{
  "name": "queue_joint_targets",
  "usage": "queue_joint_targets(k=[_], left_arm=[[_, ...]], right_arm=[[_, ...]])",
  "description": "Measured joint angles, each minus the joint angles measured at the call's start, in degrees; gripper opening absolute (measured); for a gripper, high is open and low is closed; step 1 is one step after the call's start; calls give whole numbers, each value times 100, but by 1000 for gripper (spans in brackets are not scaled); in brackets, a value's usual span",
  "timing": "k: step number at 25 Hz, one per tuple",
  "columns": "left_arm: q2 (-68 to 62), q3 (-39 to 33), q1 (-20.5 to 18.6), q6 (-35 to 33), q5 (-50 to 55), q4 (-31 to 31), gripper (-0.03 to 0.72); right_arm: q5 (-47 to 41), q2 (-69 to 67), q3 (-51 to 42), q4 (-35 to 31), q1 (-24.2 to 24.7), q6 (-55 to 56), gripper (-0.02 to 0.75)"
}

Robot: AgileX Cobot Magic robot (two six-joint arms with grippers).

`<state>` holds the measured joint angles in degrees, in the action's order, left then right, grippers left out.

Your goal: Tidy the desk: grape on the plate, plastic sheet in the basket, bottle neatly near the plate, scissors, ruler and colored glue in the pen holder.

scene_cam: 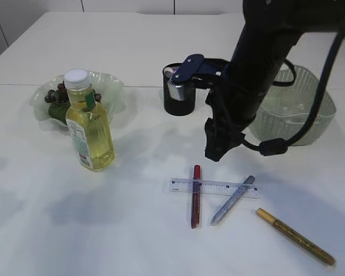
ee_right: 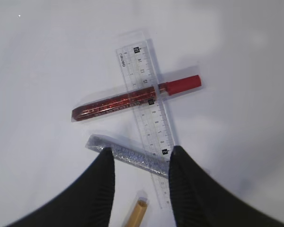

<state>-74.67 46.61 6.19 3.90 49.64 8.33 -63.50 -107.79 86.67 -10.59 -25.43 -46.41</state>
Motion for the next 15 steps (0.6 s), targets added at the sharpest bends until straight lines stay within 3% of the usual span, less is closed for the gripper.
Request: queue_joint_targets(k=[8,15], left_arm=[[0,0,0,0,-38,8,434],[0,0,0,0,-183,8,434]], right_arm=[[526,-436,-9,7,-79,-12,408],[449,-436,-9,546,-79,-213,418]])
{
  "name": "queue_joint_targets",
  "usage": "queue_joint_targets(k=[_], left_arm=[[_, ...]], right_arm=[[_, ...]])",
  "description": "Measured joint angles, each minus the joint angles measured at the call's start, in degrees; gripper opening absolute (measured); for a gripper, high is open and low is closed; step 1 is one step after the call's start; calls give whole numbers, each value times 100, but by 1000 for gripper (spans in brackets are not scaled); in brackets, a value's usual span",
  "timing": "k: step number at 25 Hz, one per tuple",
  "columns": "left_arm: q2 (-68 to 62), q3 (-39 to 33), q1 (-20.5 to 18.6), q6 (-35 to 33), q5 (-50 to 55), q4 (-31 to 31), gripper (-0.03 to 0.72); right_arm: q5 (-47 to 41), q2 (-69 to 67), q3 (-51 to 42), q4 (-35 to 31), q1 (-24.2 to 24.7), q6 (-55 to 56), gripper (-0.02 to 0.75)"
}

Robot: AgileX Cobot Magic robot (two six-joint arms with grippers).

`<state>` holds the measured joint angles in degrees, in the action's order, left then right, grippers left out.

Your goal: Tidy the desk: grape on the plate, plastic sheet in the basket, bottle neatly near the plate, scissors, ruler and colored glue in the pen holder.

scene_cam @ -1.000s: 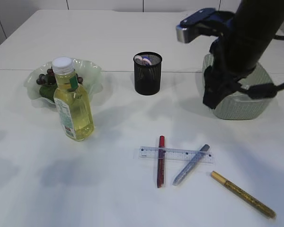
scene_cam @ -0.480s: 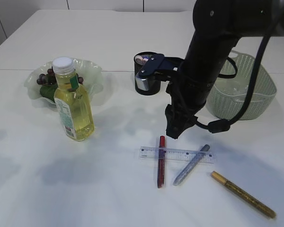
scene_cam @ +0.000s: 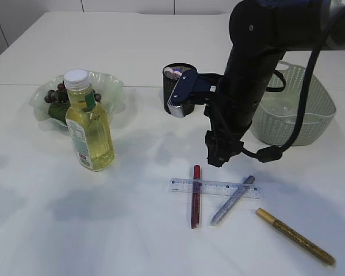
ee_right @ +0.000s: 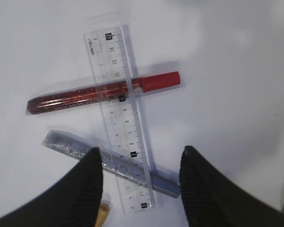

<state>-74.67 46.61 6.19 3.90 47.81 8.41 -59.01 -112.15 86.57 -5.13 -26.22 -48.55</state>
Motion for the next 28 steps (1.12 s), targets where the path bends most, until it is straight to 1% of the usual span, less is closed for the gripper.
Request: queue_joint_targets(k=[5,12,17,19,22,28], left_arm=[[0,0,0,0,-67,0,434],[0,0,0,0,-66,0,434],[0,0,0,0,-56,0,434],[0,0,0,0,-56,0,434],[0,0,0,0,-56,0,434],[0,0,0,0,-45,0,434]], right_arm=[[-88,-62,0,17,0,-148,419],[-128,-269,0,115,-193,-170,419],[-141,-384,-49,238,-230,-153,419],[-170,-410,-88,237,-230,-103,440],[-183,-461,-133,237,-230,-95,500],[-126,-561,-133,274,-230,-92,519]])
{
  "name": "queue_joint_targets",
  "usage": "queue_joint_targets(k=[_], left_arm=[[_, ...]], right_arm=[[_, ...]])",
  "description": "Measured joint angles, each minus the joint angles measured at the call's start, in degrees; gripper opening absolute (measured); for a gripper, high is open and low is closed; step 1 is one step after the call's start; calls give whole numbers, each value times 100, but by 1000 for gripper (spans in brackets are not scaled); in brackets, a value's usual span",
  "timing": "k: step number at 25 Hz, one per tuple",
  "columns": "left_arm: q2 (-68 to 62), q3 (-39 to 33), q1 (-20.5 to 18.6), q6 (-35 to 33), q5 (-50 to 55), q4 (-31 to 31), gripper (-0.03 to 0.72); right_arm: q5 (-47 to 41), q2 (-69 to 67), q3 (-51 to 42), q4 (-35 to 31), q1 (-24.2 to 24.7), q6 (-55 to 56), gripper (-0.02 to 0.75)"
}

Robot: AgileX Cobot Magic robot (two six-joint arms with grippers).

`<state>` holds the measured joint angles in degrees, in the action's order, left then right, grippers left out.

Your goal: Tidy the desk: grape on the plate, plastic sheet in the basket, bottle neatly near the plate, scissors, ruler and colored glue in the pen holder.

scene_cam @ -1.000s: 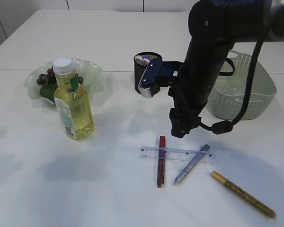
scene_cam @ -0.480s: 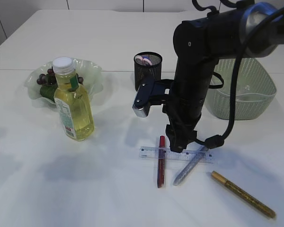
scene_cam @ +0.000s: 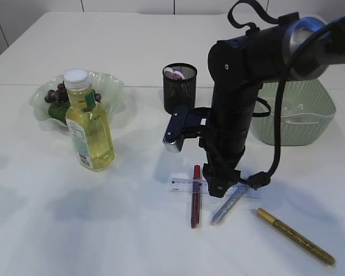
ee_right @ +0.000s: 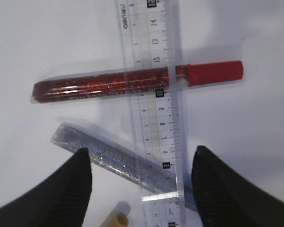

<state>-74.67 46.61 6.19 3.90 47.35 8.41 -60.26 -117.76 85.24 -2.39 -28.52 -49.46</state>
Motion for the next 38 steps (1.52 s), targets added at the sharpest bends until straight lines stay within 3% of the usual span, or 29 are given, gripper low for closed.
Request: queue_joint_targets(k=[38], left_arm=[[0,0,0,0,0,-22,434]], right_arm=[[687,-490,0,157,0,13,522]])
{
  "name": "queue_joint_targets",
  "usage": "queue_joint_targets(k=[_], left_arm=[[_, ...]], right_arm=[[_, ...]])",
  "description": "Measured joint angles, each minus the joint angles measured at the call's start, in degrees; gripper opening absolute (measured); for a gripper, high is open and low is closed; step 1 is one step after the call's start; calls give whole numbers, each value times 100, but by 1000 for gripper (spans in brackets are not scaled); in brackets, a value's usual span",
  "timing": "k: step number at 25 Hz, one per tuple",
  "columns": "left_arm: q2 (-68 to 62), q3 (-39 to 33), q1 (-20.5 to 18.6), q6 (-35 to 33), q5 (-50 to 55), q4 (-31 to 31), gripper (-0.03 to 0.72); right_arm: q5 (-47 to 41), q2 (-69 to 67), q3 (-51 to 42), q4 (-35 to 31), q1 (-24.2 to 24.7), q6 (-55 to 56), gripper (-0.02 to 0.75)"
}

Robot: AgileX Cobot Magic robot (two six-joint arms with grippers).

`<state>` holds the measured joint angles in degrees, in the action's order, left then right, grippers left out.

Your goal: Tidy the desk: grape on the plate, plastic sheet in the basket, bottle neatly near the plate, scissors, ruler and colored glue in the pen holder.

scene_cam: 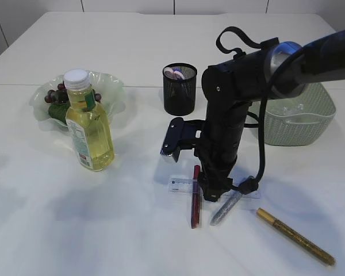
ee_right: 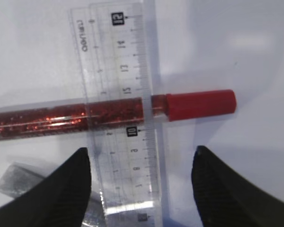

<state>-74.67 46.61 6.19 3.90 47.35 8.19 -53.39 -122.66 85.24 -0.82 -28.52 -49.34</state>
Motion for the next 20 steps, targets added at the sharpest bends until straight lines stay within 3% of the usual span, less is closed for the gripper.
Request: queue_joint_targets(k=[9,15,20], left_arm=[[0,0,0,0,-10,0,434],[0,0,0,0,-10,0,434],[0,0,0,0,-10,0,434]], right_arm=[[40,-104,0,14,0,3,445],[52,-104,0,44,0,3,316],[52,-104,0,44,0,13,302]])
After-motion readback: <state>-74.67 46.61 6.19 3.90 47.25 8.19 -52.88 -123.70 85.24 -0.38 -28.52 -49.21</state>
